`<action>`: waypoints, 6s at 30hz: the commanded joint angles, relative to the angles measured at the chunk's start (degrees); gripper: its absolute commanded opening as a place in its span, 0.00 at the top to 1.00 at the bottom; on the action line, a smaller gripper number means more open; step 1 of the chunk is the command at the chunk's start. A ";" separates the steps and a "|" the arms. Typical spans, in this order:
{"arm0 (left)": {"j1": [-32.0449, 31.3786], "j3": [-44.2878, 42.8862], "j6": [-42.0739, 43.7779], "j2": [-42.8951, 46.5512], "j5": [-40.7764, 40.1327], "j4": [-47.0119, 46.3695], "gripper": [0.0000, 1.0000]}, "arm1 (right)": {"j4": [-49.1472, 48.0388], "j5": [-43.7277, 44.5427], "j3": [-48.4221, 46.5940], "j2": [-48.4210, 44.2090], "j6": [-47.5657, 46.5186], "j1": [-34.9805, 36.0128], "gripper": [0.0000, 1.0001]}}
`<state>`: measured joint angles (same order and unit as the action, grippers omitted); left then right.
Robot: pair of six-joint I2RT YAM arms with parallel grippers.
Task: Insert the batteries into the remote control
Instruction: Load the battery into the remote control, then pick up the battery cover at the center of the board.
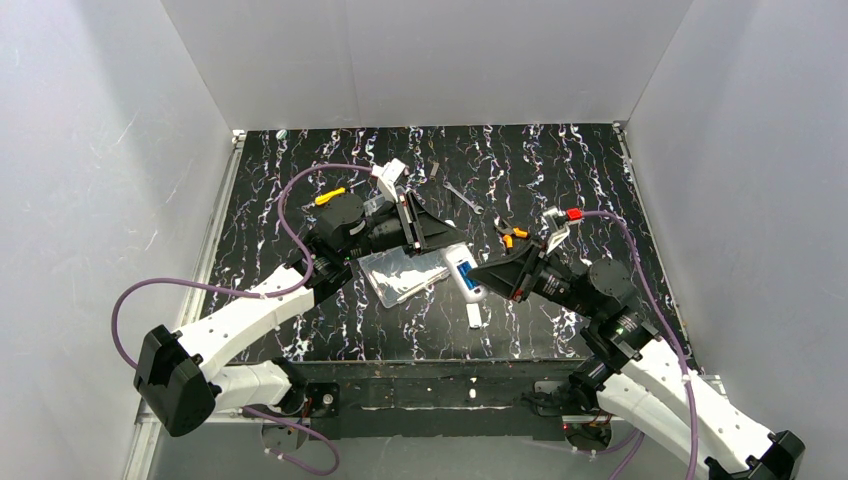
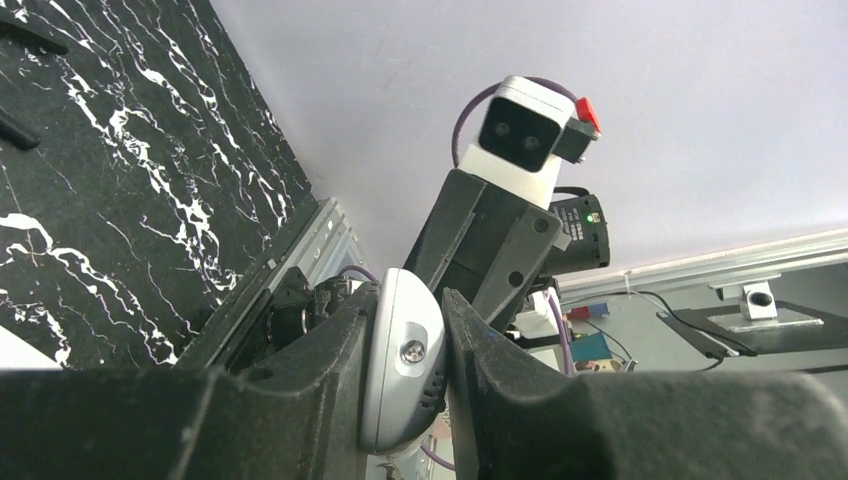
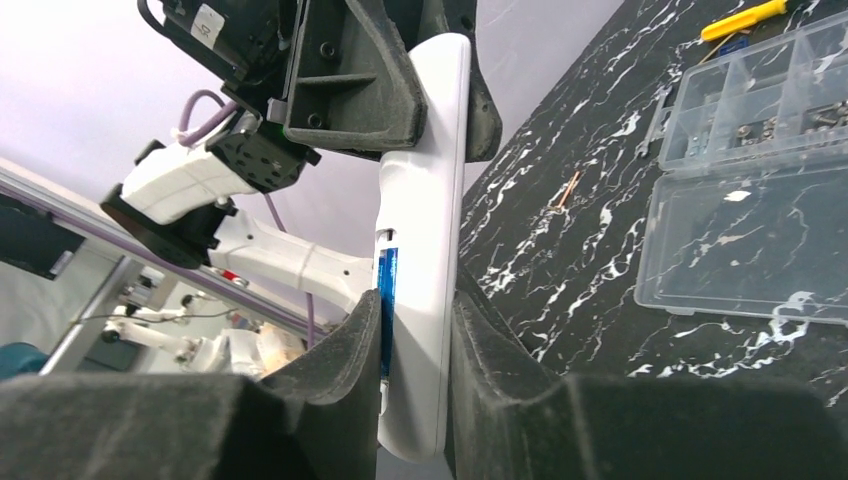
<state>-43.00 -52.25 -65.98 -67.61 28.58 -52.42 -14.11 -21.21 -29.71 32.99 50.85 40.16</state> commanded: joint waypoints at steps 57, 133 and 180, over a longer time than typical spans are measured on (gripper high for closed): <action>-0.32 -1.37 -1.41 -0.46 1.29 -12.70 0.98 | -15.11 -6.29 0.54 8.09 3.89 -1.65 0.99; -0.22 0.14 2.32 1.65 1.39 -0.70 1.00 | 5.00 -4.86 -9.44 6.35 -8.14 -6.32 0.35; 3.21 3.45 14.99 15.74 -8.10 24.54 1.00 | 40.26 42.42 -11.92 41.71 3.75 17.50 0.39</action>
<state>-40.18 -49.10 -51.55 -53.84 19.66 -26.17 27.09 18.98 -39.00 73.71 53.01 57.01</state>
